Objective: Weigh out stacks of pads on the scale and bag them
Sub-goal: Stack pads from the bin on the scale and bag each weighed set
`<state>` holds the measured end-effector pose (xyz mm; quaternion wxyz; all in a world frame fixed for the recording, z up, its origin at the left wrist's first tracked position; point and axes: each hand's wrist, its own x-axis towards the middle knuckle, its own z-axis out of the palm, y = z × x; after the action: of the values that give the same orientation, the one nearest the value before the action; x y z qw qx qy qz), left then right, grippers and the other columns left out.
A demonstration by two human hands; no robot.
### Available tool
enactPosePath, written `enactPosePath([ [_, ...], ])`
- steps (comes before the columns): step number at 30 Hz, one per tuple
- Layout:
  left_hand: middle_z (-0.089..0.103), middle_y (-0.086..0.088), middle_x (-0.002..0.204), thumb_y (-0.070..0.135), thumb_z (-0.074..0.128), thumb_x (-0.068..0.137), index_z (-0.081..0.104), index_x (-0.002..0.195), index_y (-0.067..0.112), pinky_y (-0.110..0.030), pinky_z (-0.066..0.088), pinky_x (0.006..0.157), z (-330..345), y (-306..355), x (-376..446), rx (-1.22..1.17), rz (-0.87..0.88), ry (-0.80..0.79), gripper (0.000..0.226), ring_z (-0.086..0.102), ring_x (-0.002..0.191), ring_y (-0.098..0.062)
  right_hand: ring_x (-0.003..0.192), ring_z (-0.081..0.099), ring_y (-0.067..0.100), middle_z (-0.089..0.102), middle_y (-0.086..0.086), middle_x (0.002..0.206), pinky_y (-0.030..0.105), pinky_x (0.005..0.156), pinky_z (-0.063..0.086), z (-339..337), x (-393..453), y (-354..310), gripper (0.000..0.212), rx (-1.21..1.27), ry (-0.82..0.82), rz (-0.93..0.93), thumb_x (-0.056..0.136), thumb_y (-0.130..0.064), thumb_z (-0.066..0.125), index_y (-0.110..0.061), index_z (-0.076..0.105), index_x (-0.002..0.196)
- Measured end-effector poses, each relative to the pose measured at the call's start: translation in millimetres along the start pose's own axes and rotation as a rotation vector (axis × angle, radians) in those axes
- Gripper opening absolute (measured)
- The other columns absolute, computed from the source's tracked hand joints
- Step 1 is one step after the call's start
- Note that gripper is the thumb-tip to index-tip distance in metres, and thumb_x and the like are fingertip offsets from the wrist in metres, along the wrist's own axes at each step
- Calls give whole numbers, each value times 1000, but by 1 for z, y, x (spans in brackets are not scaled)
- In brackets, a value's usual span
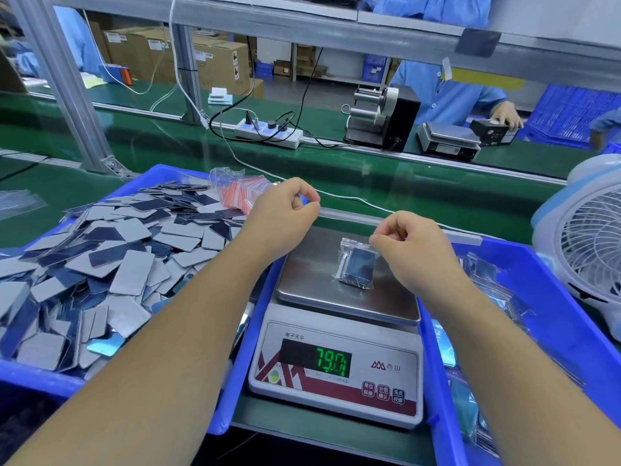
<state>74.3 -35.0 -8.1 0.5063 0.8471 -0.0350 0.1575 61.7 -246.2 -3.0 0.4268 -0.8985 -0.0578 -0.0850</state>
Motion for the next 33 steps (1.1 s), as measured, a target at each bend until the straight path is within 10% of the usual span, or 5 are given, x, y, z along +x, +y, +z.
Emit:
enactPosePath([
  [11, 41, 16, 44, 16, 55, 94, 61, 87, 29, -10, 34, 46, 5, 0, -1, 17, 21, -61, 15, 39, 46, -3, 59, 50, 4, 55, -18, 56, 23, 53, 33, 3, -4, -2, 16, -136, -80, -67, 83, -39, 64, -27, 60, 74],
  [19, 43, 18, 45, 13, 57, 92, 62, 86, 27, -10, 34, 47, 13, 4, -5, 42, 79, -84, 16, 40, 47, -2, 85, 49, 15, 54, -15, 81, 31, 55, 32, 11, -15, -14, 84, -650, -81, -256, 57, -97, 21, -37, 53, 107],
  [33, 56, 19, 56, 16, 59, 88, 61, 82, 34, -10, 36, 53, 39, 62, 4, 165, 226, -198, 19, 48, 56, 2, 70, 50, 22, 53, -5, 72, 28, 50, 33, -20, -12, -23, 16, -739, -229, -244, 75, -40, 56, -28, 51, 84],
])
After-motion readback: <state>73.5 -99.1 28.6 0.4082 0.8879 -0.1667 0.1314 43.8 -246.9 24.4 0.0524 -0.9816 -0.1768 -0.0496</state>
